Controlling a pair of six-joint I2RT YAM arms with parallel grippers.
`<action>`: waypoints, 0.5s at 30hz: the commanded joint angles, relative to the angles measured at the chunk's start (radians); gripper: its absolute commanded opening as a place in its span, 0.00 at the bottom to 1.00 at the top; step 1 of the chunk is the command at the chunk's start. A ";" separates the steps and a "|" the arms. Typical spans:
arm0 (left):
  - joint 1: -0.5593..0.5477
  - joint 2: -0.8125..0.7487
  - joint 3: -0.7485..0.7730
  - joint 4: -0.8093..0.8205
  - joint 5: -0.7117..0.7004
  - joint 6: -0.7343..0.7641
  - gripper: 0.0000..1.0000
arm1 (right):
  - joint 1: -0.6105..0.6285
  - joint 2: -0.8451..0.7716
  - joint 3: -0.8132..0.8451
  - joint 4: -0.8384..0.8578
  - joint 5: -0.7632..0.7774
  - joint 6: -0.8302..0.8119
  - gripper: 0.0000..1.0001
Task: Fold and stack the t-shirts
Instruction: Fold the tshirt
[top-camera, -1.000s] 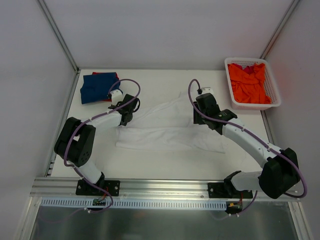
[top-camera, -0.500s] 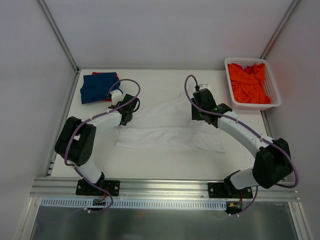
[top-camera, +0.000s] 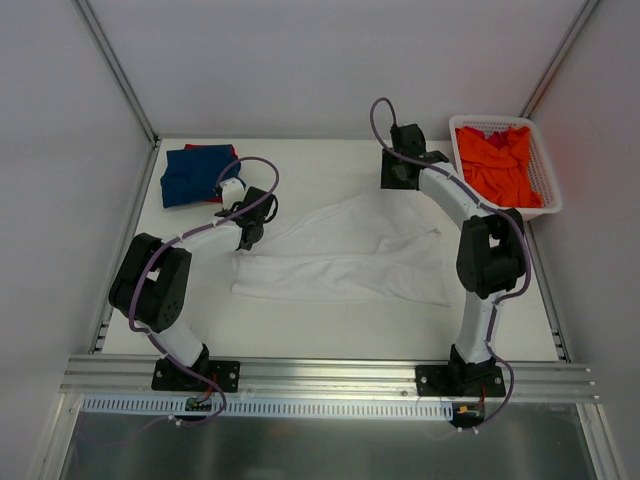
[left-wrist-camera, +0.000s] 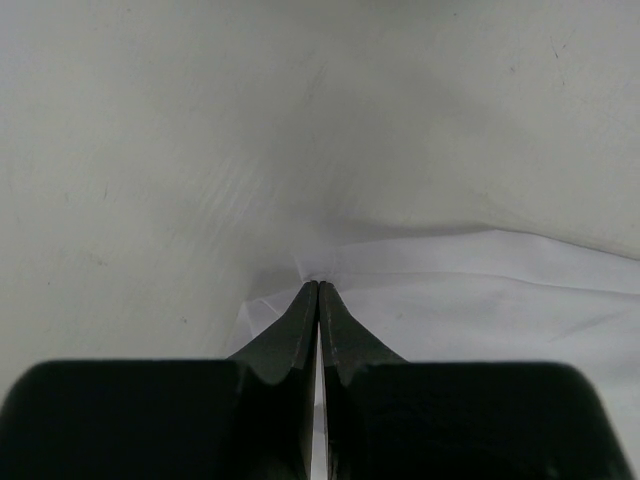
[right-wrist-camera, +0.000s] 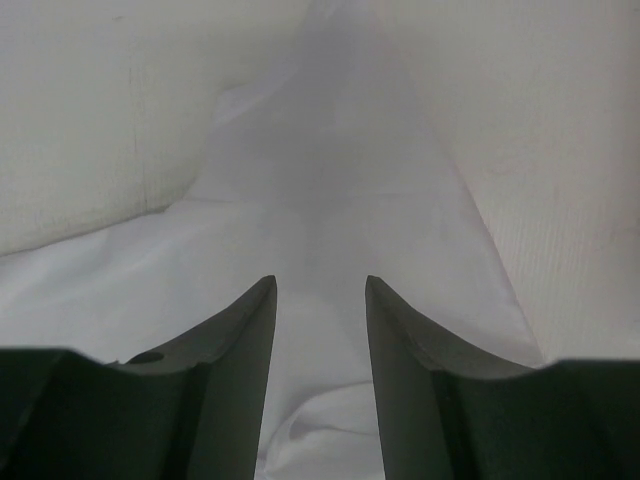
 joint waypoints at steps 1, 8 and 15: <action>0.012 -0.026 0.023 0.017 0.006 0.018 0.00 | -0.054 0.064 0.131 -0.046 -0.088 -0.043 0.44; 0.013 -0.011 0.037 0.020 0.017 0.021 0.00 | -0.132 0.235 0.329 -0.082 -0.177 -0.054 0.45; 0.013 -0.003 0.048 0.018 0.018 0.028 0.00 | -0.190 0.400 0.508 -0.093 -0.328 -0.057 0.51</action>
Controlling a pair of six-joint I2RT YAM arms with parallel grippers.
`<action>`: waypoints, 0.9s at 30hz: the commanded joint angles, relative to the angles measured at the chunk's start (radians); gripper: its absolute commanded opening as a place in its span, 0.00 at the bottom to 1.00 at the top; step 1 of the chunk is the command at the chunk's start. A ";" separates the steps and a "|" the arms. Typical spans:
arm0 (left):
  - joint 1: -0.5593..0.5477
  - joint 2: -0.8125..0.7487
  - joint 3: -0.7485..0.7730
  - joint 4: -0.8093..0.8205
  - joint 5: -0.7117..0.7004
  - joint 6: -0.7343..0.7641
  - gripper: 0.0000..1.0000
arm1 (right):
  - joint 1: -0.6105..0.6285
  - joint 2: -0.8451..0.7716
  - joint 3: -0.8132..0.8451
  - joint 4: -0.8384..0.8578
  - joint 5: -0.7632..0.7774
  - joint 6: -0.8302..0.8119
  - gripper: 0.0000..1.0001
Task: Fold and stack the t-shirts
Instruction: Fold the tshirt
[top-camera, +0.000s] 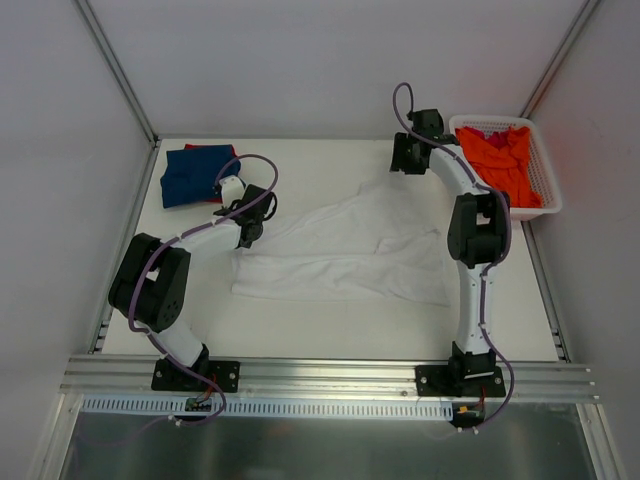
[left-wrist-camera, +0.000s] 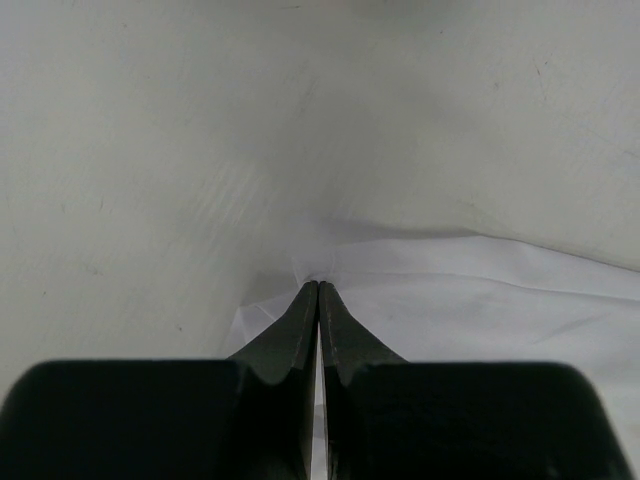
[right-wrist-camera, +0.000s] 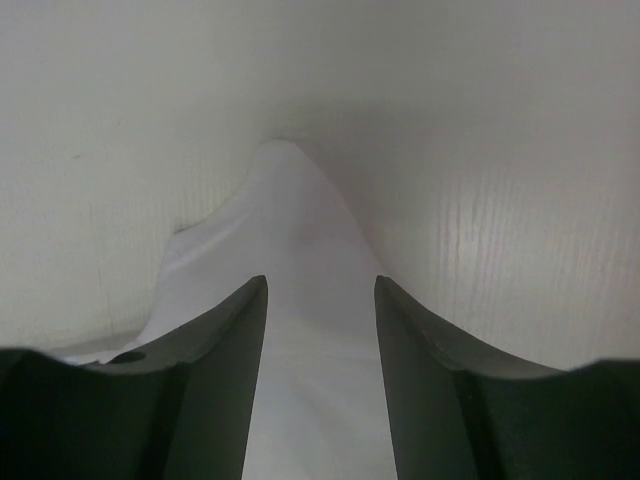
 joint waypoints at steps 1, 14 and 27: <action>0.007 -0.002 0.038 0.010 0.009 0.023 0.00 | -0.021 0.060 0.108 -0.032 -0.115 -0.020 0.52; 0.007 0.003 0.055 0.010 0.011 0.033 0.00 | -0.066 0.184 0.185 0.100 -0.325 0.029 0.58; 0.007 0.009 0.055 0.010 0.016 0.035 0.00 | -0.077 0.220 0.163 0.188 -0.388 0.094 0.32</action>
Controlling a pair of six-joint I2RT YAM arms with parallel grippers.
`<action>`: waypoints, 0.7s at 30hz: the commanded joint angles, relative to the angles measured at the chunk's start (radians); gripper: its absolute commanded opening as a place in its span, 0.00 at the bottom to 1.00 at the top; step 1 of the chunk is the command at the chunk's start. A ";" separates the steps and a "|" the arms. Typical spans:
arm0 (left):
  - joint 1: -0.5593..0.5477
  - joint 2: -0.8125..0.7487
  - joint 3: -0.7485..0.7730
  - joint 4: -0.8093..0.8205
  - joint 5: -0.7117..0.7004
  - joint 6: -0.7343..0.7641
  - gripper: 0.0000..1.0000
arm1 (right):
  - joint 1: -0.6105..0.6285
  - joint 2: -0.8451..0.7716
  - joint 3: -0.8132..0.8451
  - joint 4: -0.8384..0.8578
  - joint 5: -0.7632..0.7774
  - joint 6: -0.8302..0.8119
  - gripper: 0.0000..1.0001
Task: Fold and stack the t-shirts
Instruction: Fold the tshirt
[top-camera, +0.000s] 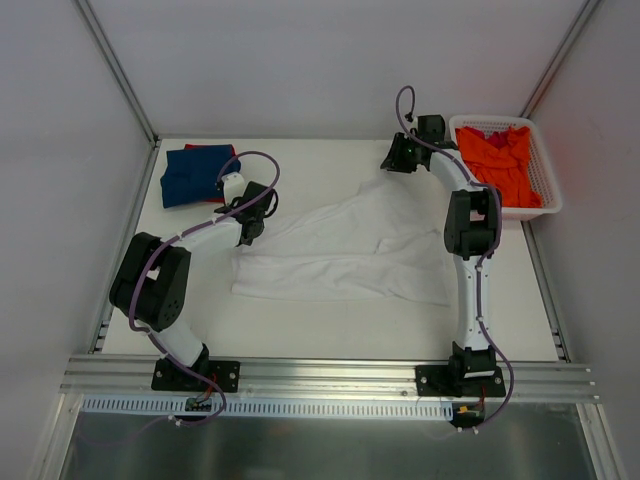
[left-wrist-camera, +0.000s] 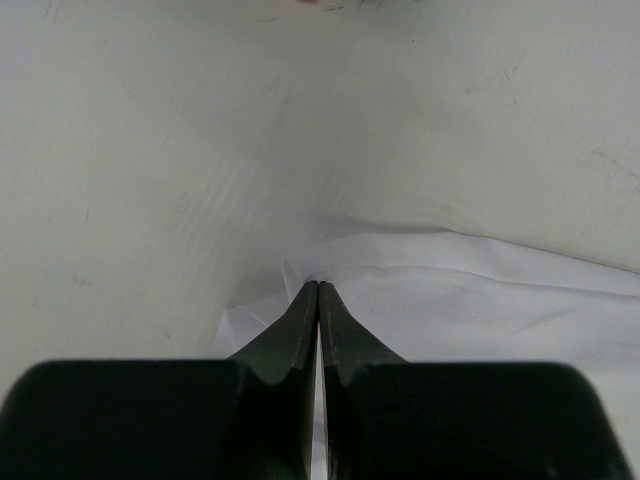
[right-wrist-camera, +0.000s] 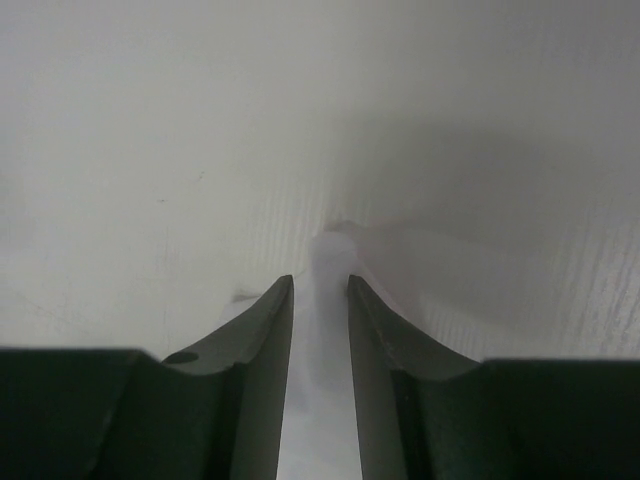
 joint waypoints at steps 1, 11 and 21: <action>0.007 0.002 0.029 0.007 -0.002 0.012 0.00 | -0.013 0.007 0.000 0.059 -0.048 0.039 0.31; 0.009 0.012 0.035 0.006 0.003 0.012 0.00 | -0.019 -0.016 -0.039 0.082 -0.083 0.068 0.46; 0.012 0.004 0.037 0.006 0.008 0.012 0.00 | -0.021 -0.076 -0.163 0.117 -0.097 0.097 0.47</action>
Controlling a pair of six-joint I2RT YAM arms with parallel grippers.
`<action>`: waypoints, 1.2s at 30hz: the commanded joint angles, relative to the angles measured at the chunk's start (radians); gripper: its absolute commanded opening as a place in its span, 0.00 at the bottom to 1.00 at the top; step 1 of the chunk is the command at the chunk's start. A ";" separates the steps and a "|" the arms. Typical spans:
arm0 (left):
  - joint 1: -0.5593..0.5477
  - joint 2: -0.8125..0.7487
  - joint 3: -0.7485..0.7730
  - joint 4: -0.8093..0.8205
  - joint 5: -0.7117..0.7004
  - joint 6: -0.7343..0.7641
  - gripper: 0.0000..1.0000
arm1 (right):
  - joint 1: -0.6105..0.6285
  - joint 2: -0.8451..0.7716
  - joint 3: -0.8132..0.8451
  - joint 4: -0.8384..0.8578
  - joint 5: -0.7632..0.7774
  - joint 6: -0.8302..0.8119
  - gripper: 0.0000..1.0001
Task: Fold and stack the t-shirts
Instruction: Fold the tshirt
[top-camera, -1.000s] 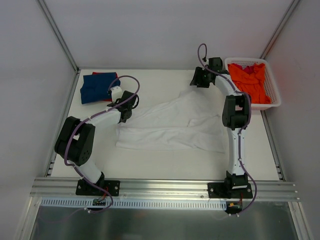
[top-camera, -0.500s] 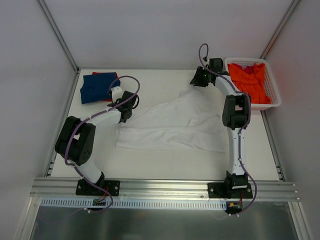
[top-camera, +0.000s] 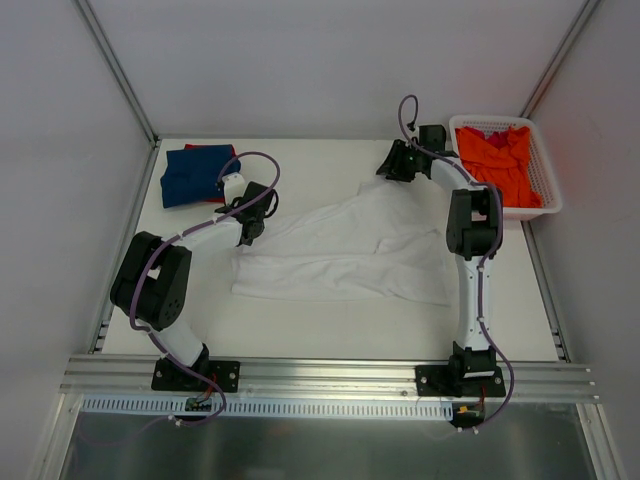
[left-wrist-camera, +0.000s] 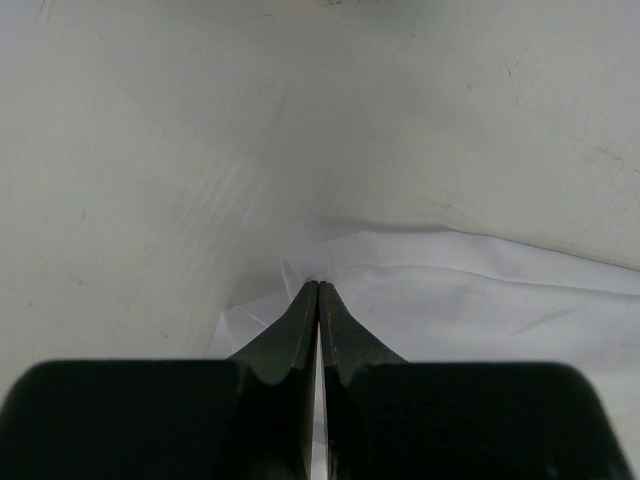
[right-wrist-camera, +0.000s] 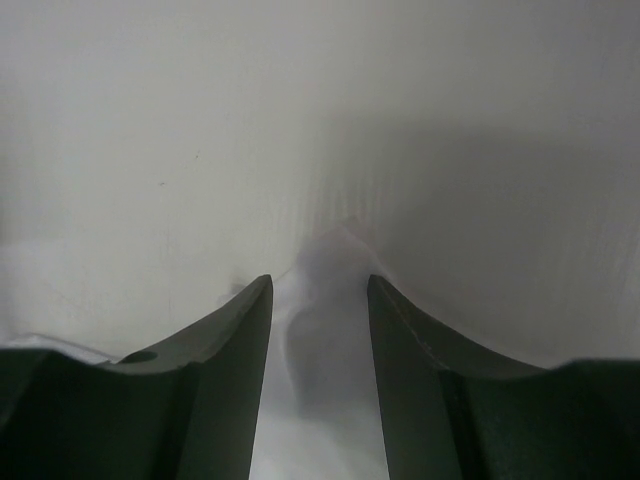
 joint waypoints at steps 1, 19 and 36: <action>0.013 -0.002 0.035 0.007 0.005 0.010 0.00 | -0.006 -0.079 -0.051 -0.007 0.001 0.005 0.47; 0.027 0.007 0.041 0.012 0.021 0.015 0.00 | -0.008 -0.121 -0.009 -0.157 0.164 -0.122 0.00; 0.034 -0.053 0.062 0.016 0.000 0.061 0.00 | 0.017 -0.271 -0.086 -0.142 0.192 -0.157 0.00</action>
